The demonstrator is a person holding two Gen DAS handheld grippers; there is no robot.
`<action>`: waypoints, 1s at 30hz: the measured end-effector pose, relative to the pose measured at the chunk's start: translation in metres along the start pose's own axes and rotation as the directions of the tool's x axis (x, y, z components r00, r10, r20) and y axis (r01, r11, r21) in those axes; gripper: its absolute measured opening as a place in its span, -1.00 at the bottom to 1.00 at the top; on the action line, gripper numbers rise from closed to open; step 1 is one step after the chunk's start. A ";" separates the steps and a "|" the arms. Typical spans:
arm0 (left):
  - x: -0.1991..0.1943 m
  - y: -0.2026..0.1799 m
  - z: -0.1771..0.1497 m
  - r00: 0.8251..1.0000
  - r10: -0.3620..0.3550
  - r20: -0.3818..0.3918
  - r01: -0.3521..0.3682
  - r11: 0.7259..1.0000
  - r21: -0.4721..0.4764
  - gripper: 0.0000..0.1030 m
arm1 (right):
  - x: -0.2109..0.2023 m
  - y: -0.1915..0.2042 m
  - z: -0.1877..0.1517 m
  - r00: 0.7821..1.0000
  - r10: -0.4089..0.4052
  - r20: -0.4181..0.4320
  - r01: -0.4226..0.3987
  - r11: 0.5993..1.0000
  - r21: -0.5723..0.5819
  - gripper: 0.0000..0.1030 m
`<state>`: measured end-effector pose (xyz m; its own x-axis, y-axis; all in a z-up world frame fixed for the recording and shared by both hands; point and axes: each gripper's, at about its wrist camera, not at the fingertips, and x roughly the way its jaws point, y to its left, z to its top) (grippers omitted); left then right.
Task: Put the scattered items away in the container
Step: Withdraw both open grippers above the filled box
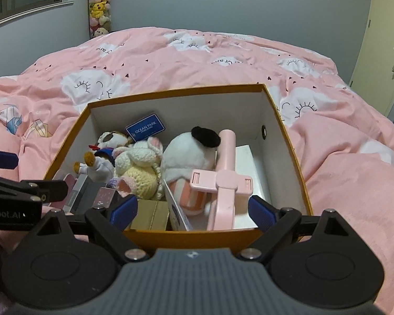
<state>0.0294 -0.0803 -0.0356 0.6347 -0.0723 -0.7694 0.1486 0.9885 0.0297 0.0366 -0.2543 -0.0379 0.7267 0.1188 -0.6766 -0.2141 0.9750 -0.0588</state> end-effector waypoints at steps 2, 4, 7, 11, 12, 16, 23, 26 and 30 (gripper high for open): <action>0.000 0.001 -0.001 1.000 -0.004 -0.002 0.004 1.000 -0.002 1.00 | 0.000 0.000 0.000 1.000 0.003 -0.004 -0.003 1.000 0.006 0.79; 0.000 0.002 -0.001 1.000 -0.002 0.000 0.002 1.000 -0.008 1.00 | 0.001 0.000 -0.001 1.000 0.003 -0.002 -0.003 1.000 0.003 0.79; 0.000 0.005 -0.002 1.000 -0.005 0.002 0.005 1.000 -0.024 1.00 | 0.000 0.001 -0.001 1.000 -0.001 0.002 0.001 1.000 -0.006 0.79; 0.004 0.006 -0.006 1.000 -0.007 -0.005 0.007 0.999 -0.034 1.00 | 0.001 0.002 -0.003 1.000 -0.010 0.008 0.010 1.000 -0.022 0.79; 0.005 0.005 -0.007 1.000 -0.007 -0.007 0.007 0.999 -0.033 1.00 | 0.001 0.003 -0.004 1.000 -0.014 0.010 0.015 0.999 -0.029 0.79; 0.010 0.003 -0.010 1.000 -0.008 -0.011 0.008 1.000 -0.028 1.00 | 0.003 0.006 -0.008 0.999 -0.034 0.019 0.035 0.998 -0.059 0.81; 0.021 0.007 -0.016 0.999 -0.029 -0.017 0.028 0.998 -0.060 1.00 | 0.006 0.012 -0.013 0.997 -0.061 0.039 0.065 0.994 -0.090 0.83; 0.025 0.010 -0.019 0.999 -0.039 -0.022 0.037 0.996 -0.081 1.00 | 0.006 0.012 -0.015 0.997 -0.065 0.049 0.070 0.994 -0.089 0.83; 0.031 0.011 -0.022 0.998 -0.042 -0.046 0.037 0.995 -0.096 1.00 | 0.007 0.012 -0.017 0.996 -0.071 0.057 0.076 0.993 -0.092 0.84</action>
<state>0.0343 -0.0683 -0.0730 0.5924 -0.1072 -0.7985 0.0987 0.9933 -0.0602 0.0276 -0.2450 -0.0558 0.7759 0.0593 -0.6281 -0.2169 0.9600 -0.1773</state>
